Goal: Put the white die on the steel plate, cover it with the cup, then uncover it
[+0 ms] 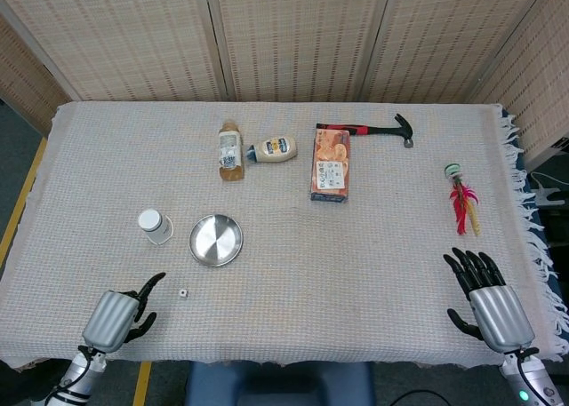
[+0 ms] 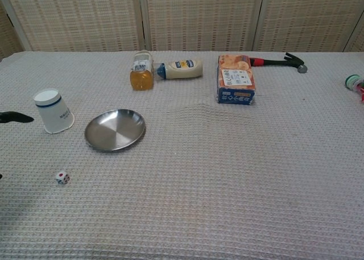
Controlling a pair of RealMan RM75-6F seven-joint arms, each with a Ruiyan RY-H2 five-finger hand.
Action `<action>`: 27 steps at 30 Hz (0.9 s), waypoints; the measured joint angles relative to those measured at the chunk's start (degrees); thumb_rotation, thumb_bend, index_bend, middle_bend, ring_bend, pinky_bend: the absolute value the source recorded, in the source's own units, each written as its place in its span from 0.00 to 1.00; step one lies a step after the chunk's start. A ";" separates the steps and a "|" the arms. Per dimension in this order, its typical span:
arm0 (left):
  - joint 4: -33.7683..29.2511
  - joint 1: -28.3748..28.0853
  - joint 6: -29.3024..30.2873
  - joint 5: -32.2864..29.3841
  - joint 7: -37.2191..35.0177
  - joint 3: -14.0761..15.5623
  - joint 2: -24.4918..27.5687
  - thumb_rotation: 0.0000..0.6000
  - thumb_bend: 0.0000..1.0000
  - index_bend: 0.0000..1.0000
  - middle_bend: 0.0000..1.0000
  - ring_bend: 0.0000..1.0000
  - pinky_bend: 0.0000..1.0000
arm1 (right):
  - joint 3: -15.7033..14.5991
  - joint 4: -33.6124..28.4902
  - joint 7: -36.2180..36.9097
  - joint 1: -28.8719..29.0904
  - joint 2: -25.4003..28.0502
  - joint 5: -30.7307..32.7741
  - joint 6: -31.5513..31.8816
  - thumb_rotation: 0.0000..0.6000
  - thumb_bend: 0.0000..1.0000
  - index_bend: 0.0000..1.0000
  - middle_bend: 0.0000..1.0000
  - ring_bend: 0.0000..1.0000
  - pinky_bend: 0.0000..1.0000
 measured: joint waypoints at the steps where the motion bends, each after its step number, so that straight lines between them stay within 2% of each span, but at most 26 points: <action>1: 0.54 -0.39 -0.83 -0.15 0.05 -0.05 -0.79 1.00 0.36 0.23 0.96 0.88 0.97 | 0.01 0.03 0.05 0.02 0.02 0.04 -0.07 1.00 0.17 0.00 0.00 0.00 0.00; 9: 6.14 -3.20 -7.83 -4.89 1.68 -1.01 -5.97 1.00 0.38 0.31 1.00 0.93 0.99 | 0.35 0.21 0.25 0.23 0.16 0.82 -0.58 1.00 0.17 0.00 0.00 0.00 0.00; 14: 9.50 -3.91 -8.50 -6.13 1.90 -1.50 -8.08 1.00 0.37 0.31 1.00 0.93 0.99 | 0.57 0.27 0.07 0.35 0.03 1.37 -0.93 1.00 0.17 0.00 0.00 0.00 0.00; 27: 13.34 -6.66 -10.10 -6.49 -1.23 -2.15 -11.32 1.00 0.38 0.38 1.00 0.95 1.00 | 1.01 0.28 -0.81 0.66 -0.29 3.03 -1.99 1.00 0.17 0.00 0.00 0.00 0.00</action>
